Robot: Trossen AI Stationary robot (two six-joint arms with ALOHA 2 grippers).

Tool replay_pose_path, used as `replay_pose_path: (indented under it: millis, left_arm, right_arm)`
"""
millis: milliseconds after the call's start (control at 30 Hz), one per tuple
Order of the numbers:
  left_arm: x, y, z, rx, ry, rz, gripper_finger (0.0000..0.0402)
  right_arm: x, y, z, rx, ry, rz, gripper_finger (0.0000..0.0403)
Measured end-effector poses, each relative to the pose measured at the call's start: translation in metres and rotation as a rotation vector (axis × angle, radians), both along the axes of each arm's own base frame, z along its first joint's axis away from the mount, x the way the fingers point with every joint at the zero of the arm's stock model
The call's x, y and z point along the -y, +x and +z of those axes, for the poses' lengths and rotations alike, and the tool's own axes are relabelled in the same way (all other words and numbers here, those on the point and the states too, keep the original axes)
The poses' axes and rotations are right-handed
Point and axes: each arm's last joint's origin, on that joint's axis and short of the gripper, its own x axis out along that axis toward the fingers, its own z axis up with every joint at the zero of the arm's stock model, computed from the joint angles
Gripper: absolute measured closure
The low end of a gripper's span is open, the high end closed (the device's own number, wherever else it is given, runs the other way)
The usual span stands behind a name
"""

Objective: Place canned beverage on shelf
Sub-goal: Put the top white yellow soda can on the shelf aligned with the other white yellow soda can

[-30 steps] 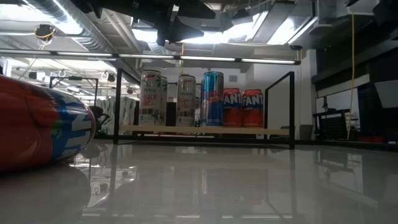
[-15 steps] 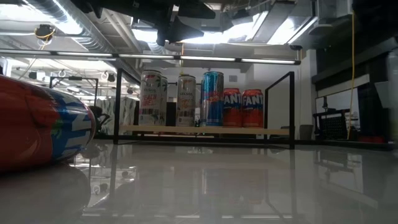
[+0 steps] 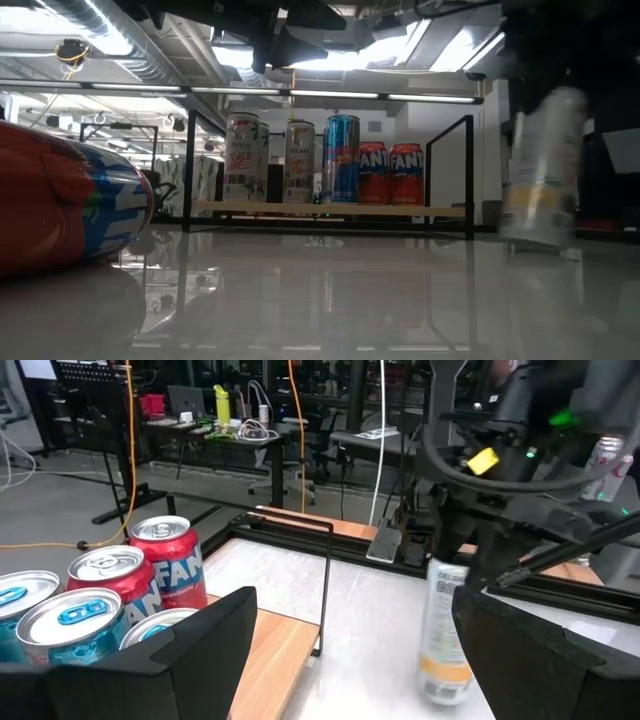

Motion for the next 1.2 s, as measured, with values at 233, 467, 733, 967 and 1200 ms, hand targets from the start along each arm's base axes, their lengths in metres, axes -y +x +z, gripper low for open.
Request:
replay_pose_path:
  millis: [233, 467, 733, 967, 1200]
  left_arm:
    - [0.000, 0.000, 0.000, 0.000, 0.000, 0.000, 0.0072]
    - [0.000, 0.003, -0.003, 0.005, -0.002, -0.008, 0.0072]
    - [0.011, 0.024, -0.034, -0.010, -0.005, -0.040, 0.0072]
    - [0.017, 0.040, -0.060, 0.019, -0.011, -0.055, 0.0072]
    - [0.020, 0.048, -0.081, 0.001, -0.012, -0.060, 0.0072]
  right_arm:
    - [0.019, 0.017, 0.003, 0.105, -0.018, -0.077, 0.0147]
    - [0.035, 0.029, -0.005, 0.068, -0.032, -0.095, 0.0147]
    - [0.042, 0.037, -0.005, 0.103, 0.002, -0.107, 0.0140]
    - [0.042, 0.039, -0.005, 0.129, 0.022, -0.102, 0.0142]
    - [0.041, 0.039, -0.005, 0.128, 0.021, -0.102, 0.0142]
